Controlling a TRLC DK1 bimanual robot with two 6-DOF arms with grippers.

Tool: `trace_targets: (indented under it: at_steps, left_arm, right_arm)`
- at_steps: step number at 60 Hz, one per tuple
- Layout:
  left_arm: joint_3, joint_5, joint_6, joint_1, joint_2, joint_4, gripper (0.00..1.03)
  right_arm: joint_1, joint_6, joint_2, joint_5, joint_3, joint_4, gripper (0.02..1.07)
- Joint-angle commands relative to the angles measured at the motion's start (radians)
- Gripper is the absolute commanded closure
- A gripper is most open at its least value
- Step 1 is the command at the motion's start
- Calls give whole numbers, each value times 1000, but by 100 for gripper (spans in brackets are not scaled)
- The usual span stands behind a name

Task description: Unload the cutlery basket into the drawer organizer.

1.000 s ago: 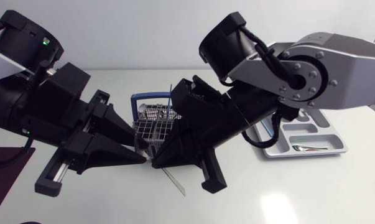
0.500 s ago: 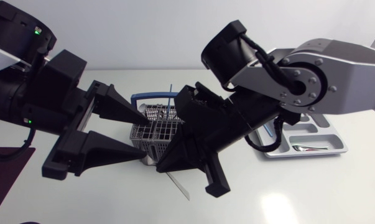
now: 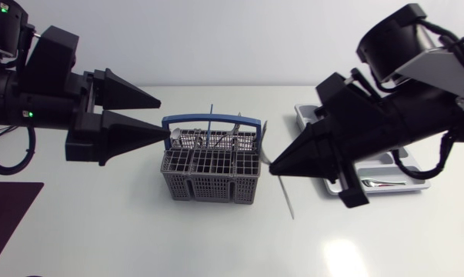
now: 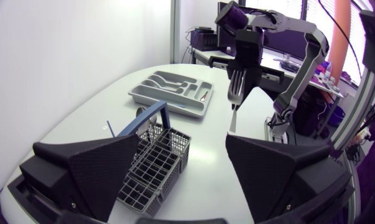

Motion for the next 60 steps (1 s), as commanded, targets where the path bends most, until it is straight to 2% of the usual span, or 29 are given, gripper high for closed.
trace_targets:
  at_steps: [1, 16, 24, 44, 60]
  left_arm:
    - [4, -31, -53, -2, -2, 29, 6]
    - [-16, -140, -76, -51, -7, 63, 6]
    - [-19, -155, -77, -62, -10, 64, 6]
    - [-41, -216, -79, -101, -16, 75, 6]
    - [-56, -250, -83, -117, -27, 89, 6]
  right_arm:
    - [-87, -40, -23, 11, -16, -28, 102]
    - [-345, -104, 45, 71, 43, -58, 102]
    - [-452, -104, 134, 118, 103, -48, 102]
    - [-618, 16, 413, 227, 346, -7, 102]
    - [-661, 151, 663, 342, 567, 41, 102]
